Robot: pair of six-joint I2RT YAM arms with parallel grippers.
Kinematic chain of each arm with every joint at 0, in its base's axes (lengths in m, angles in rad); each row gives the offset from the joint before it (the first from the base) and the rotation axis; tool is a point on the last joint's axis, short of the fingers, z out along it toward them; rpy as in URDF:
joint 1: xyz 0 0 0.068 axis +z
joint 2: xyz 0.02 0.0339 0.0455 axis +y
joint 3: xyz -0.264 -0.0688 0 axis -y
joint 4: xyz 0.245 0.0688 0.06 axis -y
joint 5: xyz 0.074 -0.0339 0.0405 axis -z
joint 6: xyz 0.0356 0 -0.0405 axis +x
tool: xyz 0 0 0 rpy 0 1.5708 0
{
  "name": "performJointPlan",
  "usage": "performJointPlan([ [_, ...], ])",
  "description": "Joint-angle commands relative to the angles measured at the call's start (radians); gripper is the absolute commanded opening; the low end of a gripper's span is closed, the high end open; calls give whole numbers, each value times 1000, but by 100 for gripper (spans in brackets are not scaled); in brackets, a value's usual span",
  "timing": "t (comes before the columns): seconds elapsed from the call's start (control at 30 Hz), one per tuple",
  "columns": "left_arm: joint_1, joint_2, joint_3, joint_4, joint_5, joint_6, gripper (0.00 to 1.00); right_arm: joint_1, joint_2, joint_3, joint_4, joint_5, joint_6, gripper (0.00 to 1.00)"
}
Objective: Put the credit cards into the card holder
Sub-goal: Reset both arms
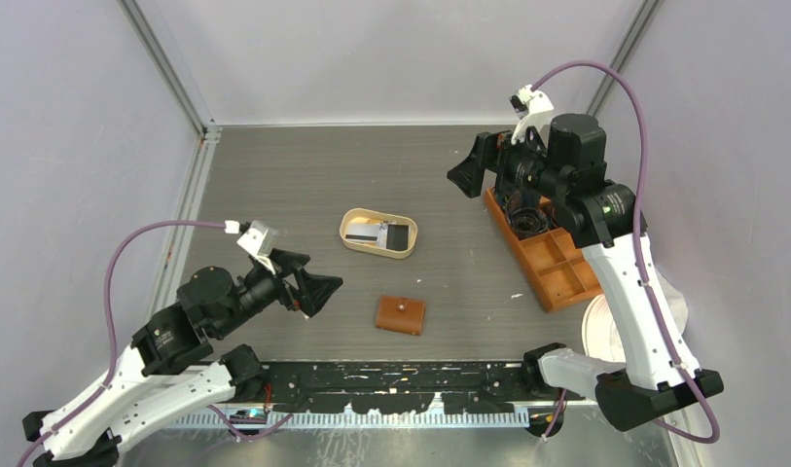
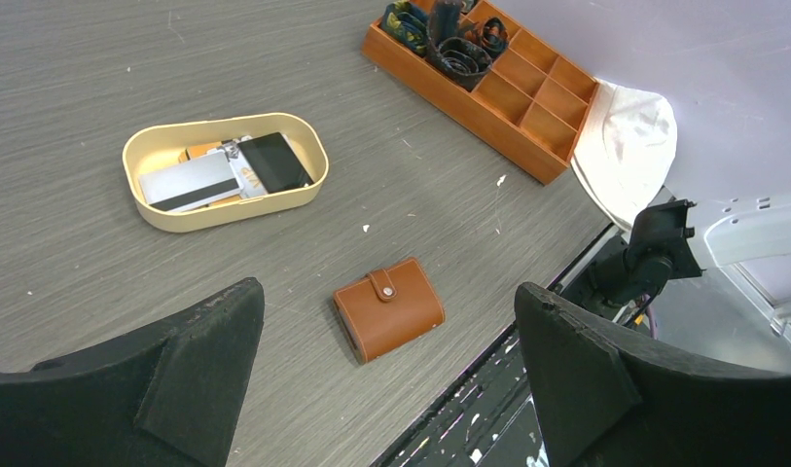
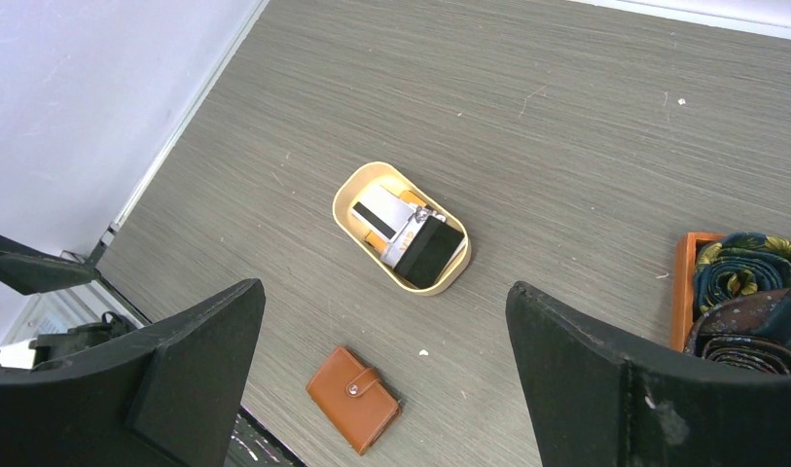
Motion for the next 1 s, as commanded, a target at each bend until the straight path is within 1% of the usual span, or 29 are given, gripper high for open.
performJointPlan([
  [0.0, 3, 9, -3, 51, 12, 11, 100, -4, -28, 2, 50, -14, 14, 99],
  [0.97, 1, 10, -15, 57, 15, 11, 100, -5, -30, -4, 53, -14, 15, 100],
])
